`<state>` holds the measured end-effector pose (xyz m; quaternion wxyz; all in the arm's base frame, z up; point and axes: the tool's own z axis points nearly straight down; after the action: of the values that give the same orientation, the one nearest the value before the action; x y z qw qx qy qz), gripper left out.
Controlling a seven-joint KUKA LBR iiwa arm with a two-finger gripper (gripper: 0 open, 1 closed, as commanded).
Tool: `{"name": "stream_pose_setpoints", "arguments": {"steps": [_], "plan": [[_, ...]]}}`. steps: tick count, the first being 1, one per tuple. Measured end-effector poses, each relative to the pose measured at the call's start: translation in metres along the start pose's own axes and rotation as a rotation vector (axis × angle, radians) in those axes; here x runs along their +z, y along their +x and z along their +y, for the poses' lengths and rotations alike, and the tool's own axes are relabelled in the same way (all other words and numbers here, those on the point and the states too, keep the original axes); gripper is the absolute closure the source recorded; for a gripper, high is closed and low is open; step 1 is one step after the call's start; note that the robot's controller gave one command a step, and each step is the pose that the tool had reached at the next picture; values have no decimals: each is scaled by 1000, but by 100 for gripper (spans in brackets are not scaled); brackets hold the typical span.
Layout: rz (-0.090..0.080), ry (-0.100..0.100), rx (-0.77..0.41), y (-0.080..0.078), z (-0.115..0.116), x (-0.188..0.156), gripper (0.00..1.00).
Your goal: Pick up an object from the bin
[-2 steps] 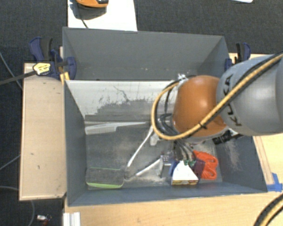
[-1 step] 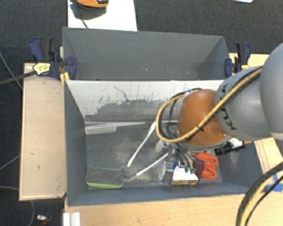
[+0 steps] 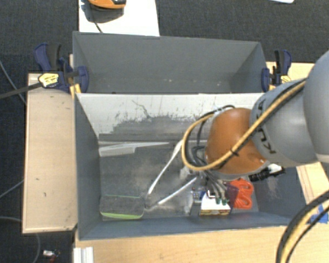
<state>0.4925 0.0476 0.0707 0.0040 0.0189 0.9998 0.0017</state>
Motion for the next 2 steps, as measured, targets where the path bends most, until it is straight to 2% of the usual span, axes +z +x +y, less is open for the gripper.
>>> {"name": "stream_pose_setpoints", "arguments": {"steps": [1,2], "plan": [[0,1,41,-7,-4,5,0],[-1,-1,10,-2,0,0,0]]}}
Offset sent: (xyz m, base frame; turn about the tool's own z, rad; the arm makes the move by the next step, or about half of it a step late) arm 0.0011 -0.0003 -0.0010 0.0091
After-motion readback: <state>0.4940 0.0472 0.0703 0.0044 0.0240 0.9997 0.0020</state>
